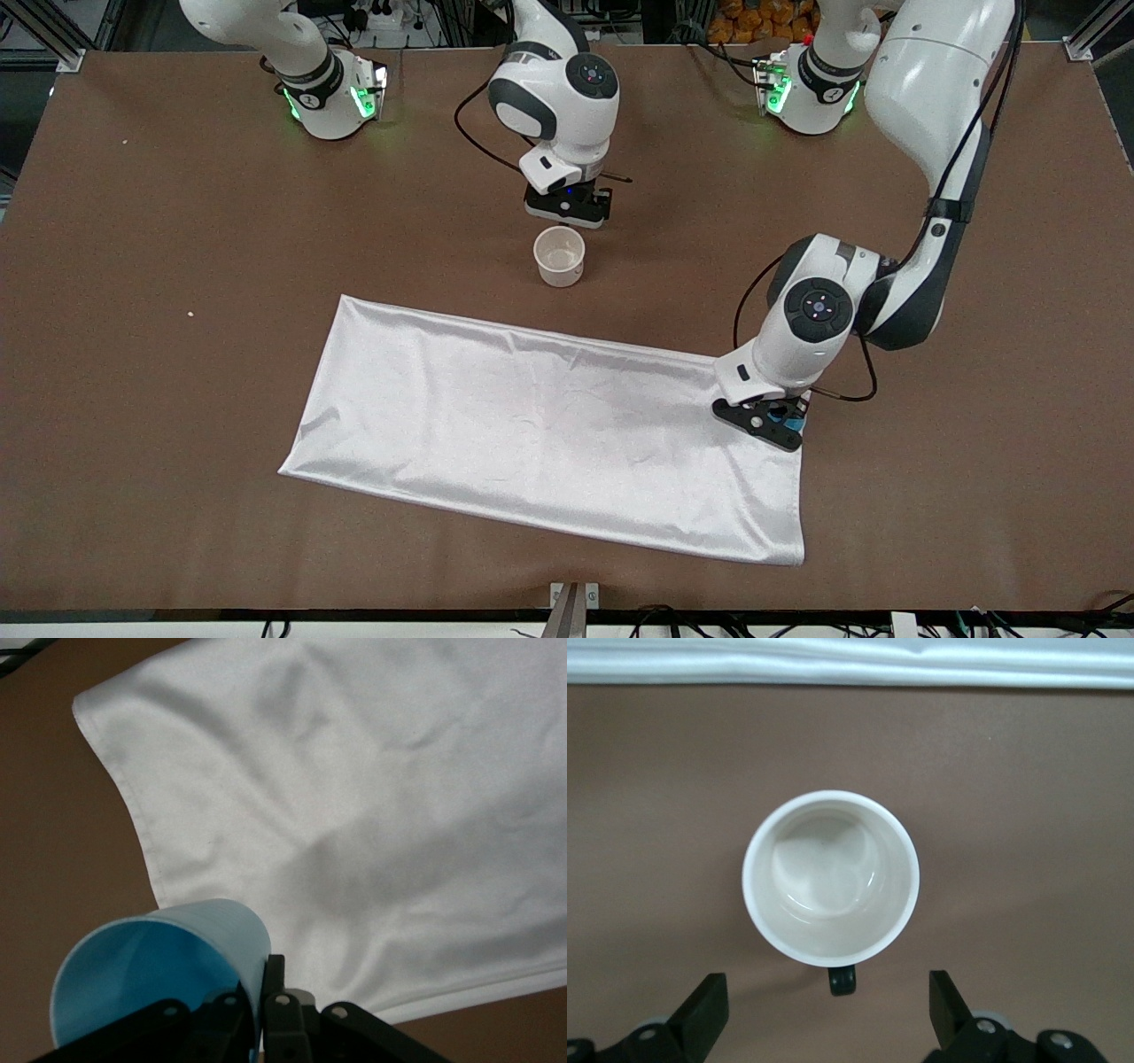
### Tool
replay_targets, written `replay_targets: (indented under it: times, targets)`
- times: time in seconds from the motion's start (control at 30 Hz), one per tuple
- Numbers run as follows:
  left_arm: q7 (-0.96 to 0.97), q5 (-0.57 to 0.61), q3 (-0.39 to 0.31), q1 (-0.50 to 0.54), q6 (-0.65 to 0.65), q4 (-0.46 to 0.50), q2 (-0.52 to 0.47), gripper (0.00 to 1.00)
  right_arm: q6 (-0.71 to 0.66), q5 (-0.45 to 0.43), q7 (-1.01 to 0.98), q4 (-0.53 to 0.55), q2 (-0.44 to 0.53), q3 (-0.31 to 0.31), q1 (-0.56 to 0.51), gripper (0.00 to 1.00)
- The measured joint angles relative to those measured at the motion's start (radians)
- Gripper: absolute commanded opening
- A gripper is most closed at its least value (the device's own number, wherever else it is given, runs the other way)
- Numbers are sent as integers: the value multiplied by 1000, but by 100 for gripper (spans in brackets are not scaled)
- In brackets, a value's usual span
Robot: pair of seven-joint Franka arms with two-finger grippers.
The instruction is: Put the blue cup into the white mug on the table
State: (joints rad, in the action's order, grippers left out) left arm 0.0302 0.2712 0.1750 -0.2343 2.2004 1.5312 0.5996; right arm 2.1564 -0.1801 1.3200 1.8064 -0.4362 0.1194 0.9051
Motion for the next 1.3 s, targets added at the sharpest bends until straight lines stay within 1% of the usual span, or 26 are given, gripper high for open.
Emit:
replay_targets:
  times: [0.17,0.33,0.5,0.63,0.97,1.13,1.3]
  targets:
    - [23,0,16,-1,-57,-1,-49,0,-41,0,-58,-25,7,-10,-14,100]
    - [120,0,70,-2,-116,-1,-84,0,-95,0,-193,-50,12,-17,-83,100]
    - [214,0,129,-6,-145,-1,-102,0,-145,0,-381,-57,16,-24,-205,100]
    - [292,0,169,-10,-156,-1,-105,0,-168,0,-518,-58,16,-29,-328,100]
    - [516,0,282,-19,-175,-2,-89,0,-172,0,-832,-64,26,-31,-637,100]
    - [606,-1,340,-23,-175,-17,-68,0,-174,0,-914,-63,40,-31,-743,100]
    - [708,-1,376,-53,-175,-53,-34,0,-156,0,-983,-33,60,-30,-806,100]
